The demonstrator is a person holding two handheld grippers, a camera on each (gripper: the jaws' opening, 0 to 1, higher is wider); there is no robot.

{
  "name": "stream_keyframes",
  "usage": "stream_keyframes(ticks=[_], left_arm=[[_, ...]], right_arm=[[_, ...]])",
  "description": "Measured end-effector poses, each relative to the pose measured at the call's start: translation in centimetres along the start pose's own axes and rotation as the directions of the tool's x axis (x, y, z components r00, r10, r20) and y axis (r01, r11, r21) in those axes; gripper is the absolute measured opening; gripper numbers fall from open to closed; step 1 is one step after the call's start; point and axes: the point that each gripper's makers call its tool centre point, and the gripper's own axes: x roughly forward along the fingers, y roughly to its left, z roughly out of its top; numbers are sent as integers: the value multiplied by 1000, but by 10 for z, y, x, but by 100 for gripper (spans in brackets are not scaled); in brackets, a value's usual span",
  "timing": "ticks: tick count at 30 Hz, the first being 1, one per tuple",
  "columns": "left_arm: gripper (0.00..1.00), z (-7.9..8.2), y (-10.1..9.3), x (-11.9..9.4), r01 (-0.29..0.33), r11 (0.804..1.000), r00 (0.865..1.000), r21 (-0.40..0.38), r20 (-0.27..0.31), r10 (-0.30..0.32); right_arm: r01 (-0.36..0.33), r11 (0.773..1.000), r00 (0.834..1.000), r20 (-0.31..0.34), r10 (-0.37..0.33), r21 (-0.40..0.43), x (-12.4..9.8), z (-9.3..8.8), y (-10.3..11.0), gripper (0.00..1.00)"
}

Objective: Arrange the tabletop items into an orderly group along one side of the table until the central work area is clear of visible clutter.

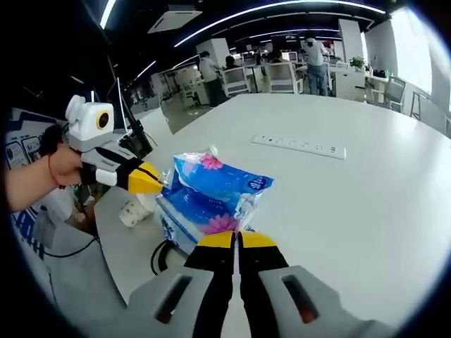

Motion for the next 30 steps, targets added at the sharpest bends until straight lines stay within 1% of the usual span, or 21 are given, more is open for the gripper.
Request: stream_keyframes(ticks=[7, 10, 20, 30], left_arm=[[0, 17, -13, 8, 3, 1000, 1000, 8, 23, -3], [0, 24, -19, 13, 6, 1000, 1000, 18, 30, -7], [0, 46, -43, 34, 23, 999, 998, 37, 52, -25], [0, 65, -61, 57, 40, 998, 997, 55, 65, -43]], right_arm=[[15, 1000, 1000, 22, -15, -4, -14, 5, -14, 0], [25, 1000, 999, 31, -25, -7, -21, 7, -23, 0], [62, 998, 997, 54, -61, -13, -45, 12, -50, 0], [103, 995, 992, 76, -102, -9, -65, 15, -77, 0]])
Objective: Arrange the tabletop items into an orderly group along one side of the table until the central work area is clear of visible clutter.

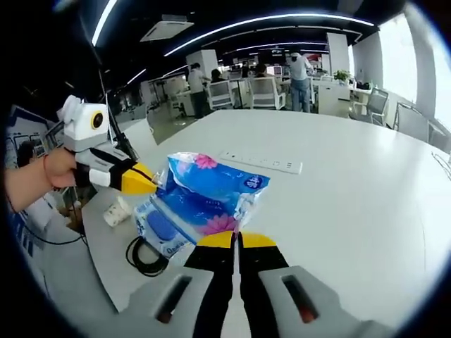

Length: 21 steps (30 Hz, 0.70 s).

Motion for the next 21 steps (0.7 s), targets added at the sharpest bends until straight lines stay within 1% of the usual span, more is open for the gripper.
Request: stream_keyframes(ticks=[11, 21], left_arm=[[0, 13, -12, 29, 15, 1000, 1000, 13, -1, -15], [0, 20, -12, 59, 28, 999, 1000, 15, -13, -27]], right_arm=[[32, 999, 999, 8, -32, -1, -10, 2, -30, 0], [59, 998, 998, -5, -59, -1, -6, -1, -62, 0]])
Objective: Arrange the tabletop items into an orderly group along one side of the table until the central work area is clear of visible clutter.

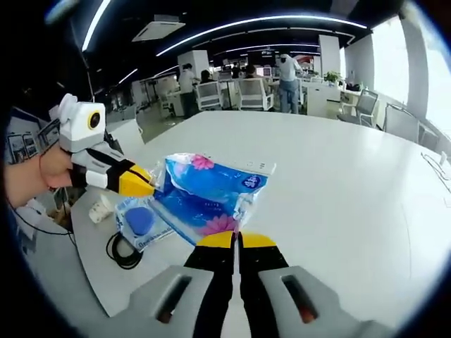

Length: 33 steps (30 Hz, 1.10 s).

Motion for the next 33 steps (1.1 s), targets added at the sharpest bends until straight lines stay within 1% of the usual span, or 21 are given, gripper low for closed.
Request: stream_keyframes(ticks=[8, 15, 16, 17, 24, 27, 33], left_arm=[[0, -2, 7, 28, 4, 1000, 1000, -20, -17, -4], [0, -7, 16, 58, 1, 999, 999, -32, -46, -2], [0, -7, 16, 60, 0, 999, 999, -33, -48, -2], [0, -9, 18, 67, -1, 999, 999, -34, -53, -1], [0, -15, 29, 91, -15, 999, 997, -45, -80, 11], [0, -17, 35, 99, -23, 998, 996, -55, -86, 19], [0, -29, 42, 114, -26, 998, 993, -56, -115, 20]], right_arm=[[11, 1000, 1000, -13, -11, 14, 9, -5, -22, 0], [20, 999, 999, -33, -19, 36, 27, -13, -47, 0], [21, 999, 999, -34, -19, 36, 28, -13, -49, 0], [24, 999, 999, -37, -23, 39, 31, -14, -53, 0], [32, 997, 998, -61, -28, 65, 52, -26, -76, 0], [32, 997, 997, -70, -27, 71, 59, -31, -81, 0], [35, 996, 996, -85, -27, 87, 71, -42, -88, 0]])
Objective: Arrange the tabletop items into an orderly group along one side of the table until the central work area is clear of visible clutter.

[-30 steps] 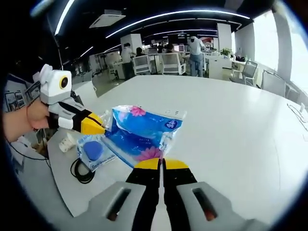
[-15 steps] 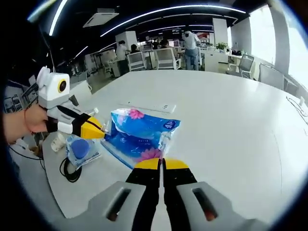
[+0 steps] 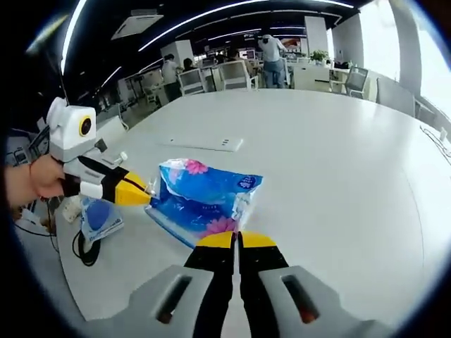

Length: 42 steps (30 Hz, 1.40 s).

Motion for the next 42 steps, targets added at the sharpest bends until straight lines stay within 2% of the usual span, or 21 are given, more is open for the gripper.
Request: stream_keyframes(ticks=[10, 14, 27, 42], left_arm=[[0, -11, 6, 17, -19, 999, 999, 28, -49, 20], [0, -20, 6, 23, -15, 1000, 997, 27, -81, 17], [0, -33, 4, 33, -11, 999, 992, 50, -124, 17], [6, -35, 2, 34, -1, 999, 993, 35, -118, 5]], right_arm=[[8, 1000, 1000, -19, -8, 24, 15, -14, -9, 0], [8, 999, 1000, -24, -8, 33, 20, -18, -11, 0], [5, 998, 999, -45, -3, 55, 28, -32, -16, 0], [13, 998, 998, -56, -9, 67, 28, -41, -19, 2]])
